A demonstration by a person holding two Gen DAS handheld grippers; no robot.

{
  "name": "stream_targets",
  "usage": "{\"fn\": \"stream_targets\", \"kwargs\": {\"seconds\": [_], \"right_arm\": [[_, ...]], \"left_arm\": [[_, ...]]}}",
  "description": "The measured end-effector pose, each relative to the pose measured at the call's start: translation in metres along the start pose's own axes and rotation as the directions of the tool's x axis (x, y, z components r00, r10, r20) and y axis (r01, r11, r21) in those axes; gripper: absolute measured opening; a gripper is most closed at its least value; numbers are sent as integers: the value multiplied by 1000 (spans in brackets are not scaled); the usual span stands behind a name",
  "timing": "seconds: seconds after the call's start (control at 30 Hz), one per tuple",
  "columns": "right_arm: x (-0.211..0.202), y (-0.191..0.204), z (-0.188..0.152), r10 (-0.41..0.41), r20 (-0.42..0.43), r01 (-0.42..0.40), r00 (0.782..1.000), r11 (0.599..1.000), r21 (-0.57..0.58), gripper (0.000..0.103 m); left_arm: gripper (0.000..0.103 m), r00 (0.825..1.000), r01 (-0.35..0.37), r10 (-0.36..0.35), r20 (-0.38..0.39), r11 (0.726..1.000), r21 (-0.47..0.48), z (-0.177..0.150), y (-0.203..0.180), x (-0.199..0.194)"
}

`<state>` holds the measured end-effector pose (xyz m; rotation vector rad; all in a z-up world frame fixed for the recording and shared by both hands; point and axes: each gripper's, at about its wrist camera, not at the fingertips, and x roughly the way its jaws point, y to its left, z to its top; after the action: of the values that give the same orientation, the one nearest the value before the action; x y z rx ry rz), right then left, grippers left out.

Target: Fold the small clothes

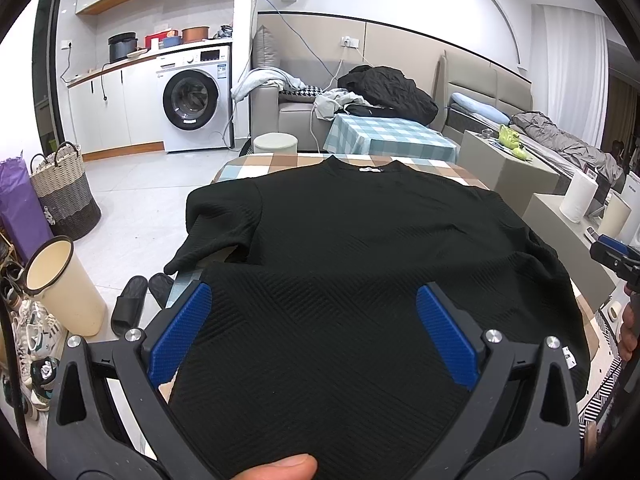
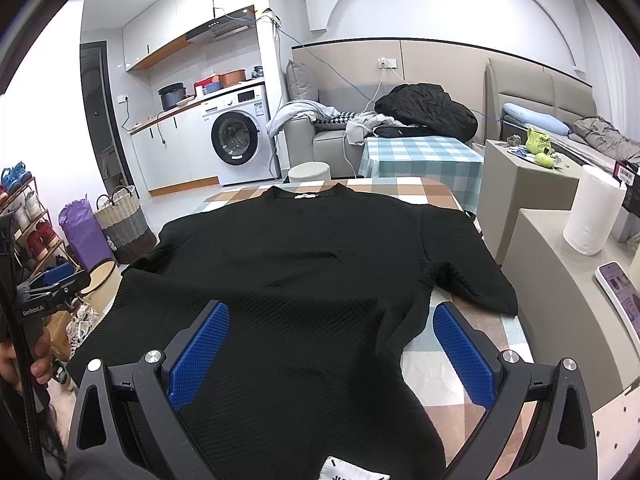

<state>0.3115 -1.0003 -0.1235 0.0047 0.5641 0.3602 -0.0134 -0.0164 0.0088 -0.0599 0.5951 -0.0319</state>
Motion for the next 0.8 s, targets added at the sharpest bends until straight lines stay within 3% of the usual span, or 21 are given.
{"fn": "stream_targets", "kwargs": {"seconds": [0.8], "right_arm": [[0,0,-1,-2,8,2,1000,1000,-1,103]], "left_arm": [[102,1000,0,0,0,1000,1,1,-2,0]]}}
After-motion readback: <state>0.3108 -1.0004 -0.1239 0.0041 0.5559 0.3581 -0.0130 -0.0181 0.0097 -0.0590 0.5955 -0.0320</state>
